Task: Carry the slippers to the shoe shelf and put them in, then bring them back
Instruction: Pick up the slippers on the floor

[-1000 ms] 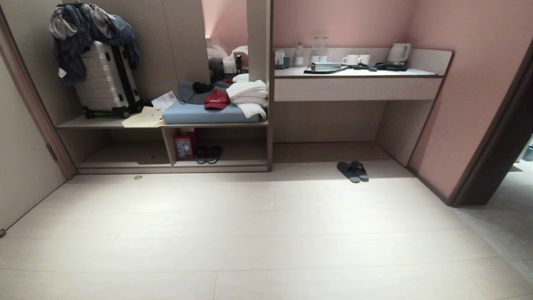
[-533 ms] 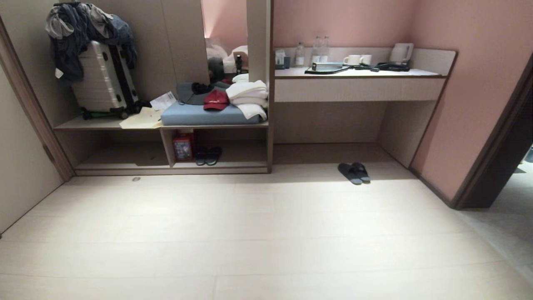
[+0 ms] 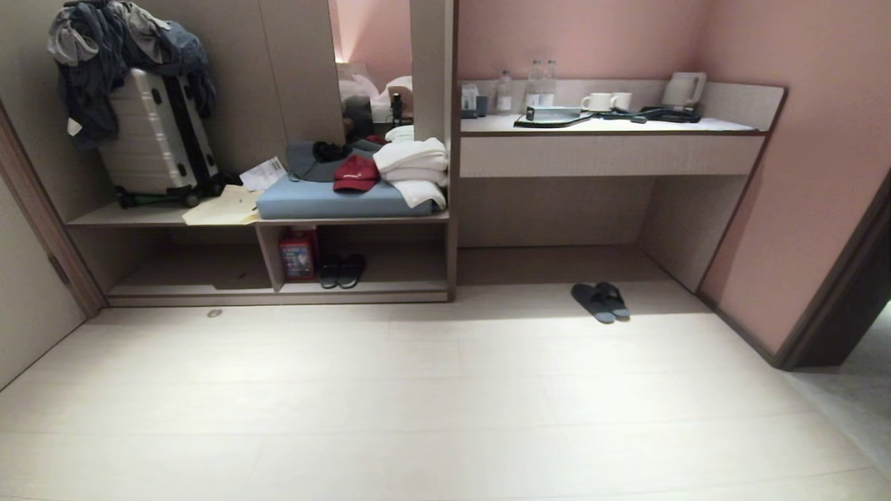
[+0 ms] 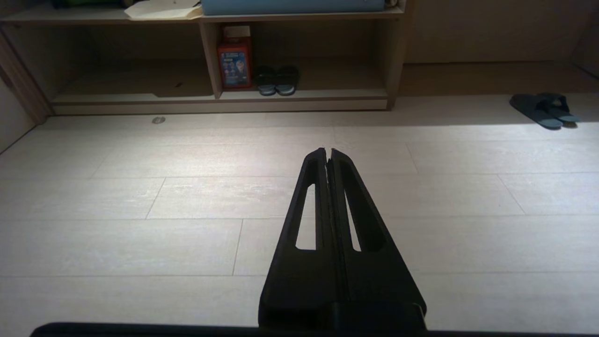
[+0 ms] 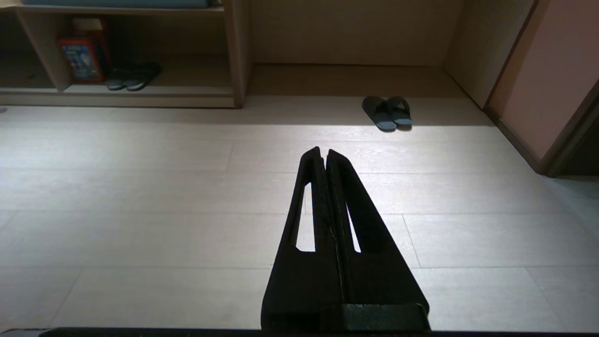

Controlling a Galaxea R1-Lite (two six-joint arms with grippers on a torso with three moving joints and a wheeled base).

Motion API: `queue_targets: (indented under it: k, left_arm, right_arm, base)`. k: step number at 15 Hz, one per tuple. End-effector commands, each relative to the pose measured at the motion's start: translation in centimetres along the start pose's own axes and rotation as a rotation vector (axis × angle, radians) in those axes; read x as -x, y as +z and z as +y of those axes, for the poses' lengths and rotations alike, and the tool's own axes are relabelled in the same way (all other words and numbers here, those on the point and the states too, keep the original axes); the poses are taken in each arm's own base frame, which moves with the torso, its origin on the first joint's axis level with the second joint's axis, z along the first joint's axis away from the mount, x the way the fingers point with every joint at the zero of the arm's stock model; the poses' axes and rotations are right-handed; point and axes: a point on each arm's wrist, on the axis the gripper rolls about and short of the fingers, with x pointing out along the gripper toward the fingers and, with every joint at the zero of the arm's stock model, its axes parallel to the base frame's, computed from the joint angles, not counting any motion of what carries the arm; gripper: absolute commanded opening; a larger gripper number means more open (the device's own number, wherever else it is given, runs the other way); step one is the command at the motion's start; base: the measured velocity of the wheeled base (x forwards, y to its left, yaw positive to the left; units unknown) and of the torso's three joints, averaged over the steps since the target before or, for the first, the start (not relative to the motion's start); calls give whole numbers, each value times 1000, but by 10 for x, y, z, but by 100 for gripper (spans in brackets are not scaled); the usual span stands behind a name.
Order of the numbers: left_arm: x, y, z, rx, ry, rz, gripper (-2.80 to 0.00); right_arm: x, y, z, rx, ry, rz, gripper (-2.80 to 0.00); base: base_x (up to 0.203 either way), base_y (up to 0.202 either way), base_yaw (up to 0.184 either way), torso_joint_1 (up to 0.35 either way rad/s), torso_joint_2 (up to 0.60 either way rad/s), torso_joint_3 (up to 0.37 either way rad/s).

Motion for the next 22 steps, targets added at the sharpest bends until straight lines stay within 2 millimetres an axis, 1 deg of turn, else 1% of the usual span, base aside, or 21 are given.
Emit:
queue_targets:
  k: [1, 22]
  left_arm:
    - [0, 0, 0, 1, 0, -1, -280]
    - [0, 0, 0, 2, 1, -1, -280]
  right_arm:
    - [0, 0, 0, 0, -1, 0, -280]
    - [0, 0, 0, 1, 1, 0, -280]
  base:
    - [194, 0, 0, 2, 5, 2]
    - [196, 0, 0, 2, 2, 2]
